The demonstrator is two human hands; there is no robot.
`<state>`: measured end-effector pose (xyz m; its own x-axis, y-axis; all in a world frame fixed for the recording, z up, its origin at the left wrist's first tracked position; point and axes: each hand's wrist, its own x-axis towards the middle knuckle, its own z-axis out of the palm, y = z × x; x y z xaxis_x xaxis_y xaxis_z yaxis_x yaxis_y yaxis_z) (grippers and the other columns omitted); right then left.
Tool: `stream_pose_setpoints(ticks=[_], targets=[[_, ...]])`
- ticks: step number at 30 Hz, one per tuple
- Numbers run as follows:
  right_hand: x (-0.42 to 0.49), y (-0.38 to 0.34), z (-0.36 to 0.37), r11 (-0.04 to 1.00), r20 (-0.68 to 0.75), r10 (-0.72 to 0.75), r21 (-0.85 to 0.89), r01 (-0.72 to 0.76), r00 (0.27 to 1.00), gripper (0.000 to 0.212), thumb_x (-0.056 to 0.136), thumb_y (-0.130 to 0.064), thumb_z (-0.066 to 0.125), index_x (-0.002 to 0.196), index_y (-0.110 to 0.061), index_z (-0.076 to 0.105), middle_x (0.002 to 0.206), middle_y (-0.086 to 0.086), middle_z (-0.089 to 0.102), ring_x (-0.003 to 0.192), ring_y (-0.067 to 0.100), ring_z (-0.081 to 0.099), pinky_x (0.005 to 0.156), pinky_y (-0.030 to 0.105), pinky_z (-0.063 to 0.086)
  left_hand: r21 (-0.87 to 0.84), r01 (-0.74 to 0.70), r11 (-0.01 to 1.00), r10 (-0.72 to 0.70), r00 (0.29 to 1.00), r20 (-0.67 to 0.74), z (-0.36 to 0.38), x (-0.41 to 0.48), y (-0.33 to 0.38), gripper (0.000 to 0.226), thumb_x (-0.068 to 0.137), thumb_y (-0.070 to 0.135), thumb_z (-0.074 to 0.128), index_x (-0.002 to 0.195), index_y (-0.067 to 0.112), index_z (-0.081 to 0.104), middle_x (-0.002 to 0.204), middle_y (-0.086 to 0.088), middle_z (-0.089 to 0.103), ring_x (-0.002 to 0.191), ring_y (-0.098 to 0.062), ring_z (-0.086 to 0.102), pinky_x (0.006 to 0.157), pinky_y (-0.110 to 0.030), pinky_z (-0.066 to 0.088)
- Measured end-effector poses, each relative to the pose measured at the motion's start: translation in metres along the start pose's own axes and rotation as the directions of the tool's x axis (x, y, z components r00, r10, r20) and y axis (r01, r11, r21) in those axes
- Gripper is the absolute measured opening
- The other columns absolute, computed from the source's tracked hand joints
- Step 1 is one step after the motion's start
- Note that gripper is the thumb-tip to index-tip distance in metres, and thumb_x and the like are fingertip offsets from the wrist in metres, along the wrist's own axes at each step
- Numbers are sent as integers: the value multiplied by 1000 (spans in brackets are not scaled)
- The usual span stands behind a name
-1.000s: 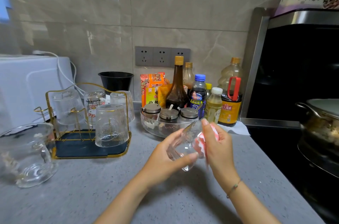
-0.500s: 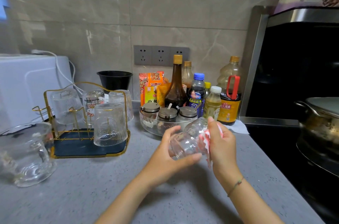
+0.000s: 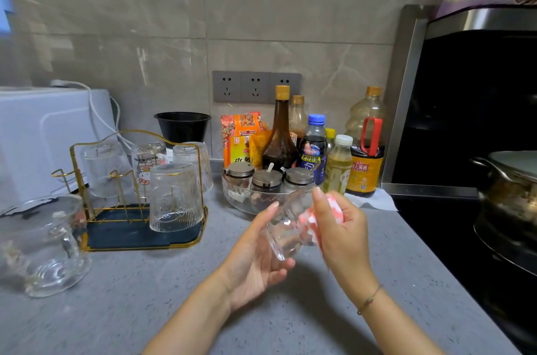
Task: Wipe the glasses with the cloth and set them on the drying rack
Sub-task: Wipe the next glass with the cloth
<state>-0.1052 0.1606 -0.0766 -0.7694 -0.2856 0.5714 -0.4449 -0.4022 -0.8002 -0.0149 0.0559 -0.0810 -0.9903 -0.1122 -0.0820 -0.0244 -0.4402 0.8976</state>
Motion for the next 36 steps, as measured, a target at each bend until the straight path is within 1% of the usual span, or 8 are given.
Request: stream_pose_setpoints(ticks=[3,6,13,19,23,28,31,36], targets=[[2,2,-3,999,-33,23,-36,-24,999,55,86,-50,61,59,-4,51,55,23,53,52,21,49,51,34,40,193,-56,980,63,997,-32,1,4,-1,56,75,71,49,103,30,75,110,-2,73,65,-16,67,55,-24,56],[6,2,-6,996,-101,79,-19,-82,992,48,89,-44,61,50,-18,48,47,1,49,50,15,47,50,28,38,247,-193,950,222,970,-96,1,8,-8,72,61,65,71,122,30,58,115,2,71,82,-19,72,64,-31,59],[7,-4,-6,993,-138,120,11,-120,983,45,95,-29,53,53,-14,44,42,-4,46,40,8,44,39,19,36,669,-449,593,605,796,-2,-4,9,-15,63,66,46,80,123,40,53,121,29,59,112,1,60,86,-23,54],[3,-10,1,999,-86,49,-15,-50,995,48,97,-19,47,51,-8,41,34,-6,44,35,-1,40,39,10,33,302,-313,901,377,907,-186,0,9,-7,58,64,44,85,110,15,65,103,-8,72,71,-19,71,55,-27,56],[-2,-6,6,1000,-2,-19,-12,19,1000,42,89,-35,56,51,-19,54,44,-1,54,43,13,50,42,21,38,38,-101,994,106,980,-170,3,4,-3,55,77,55,57,106,9,68,82,-8,73,50,-15,63,39,-18,49],[-1,-4,1,999,-49,5,-49,-7,999,46,94,-30,58,53,-10,55,46,2,55,48,16,53,46,24,42,193,-69,979,96,986,-138,1,6,-2,75,72,71,48,115,13,65,103,-7,74,60,-19,64,48,-25,53],[4,0,-4,993,-161,103,-38,-110,982,48,94,-28,55,49,-11,47,45,4,47,43,9,43,42,19,35,353,-232,907,297,944,-142,4,9,-10,69,70,64,71,120,22,52,112,-2,66,65,-14,66,51,-25,53],[7,1,-6,971,-235,238,24,-239,942,50,93,-34,56,48,-15,42,53,16,50,42,17,43,37,18,30,736,-355,576,542,840,-19,-10,16,-20,71,61,58,79,121,41,44,121,20,58,107,-8,64,90,-32,54]])
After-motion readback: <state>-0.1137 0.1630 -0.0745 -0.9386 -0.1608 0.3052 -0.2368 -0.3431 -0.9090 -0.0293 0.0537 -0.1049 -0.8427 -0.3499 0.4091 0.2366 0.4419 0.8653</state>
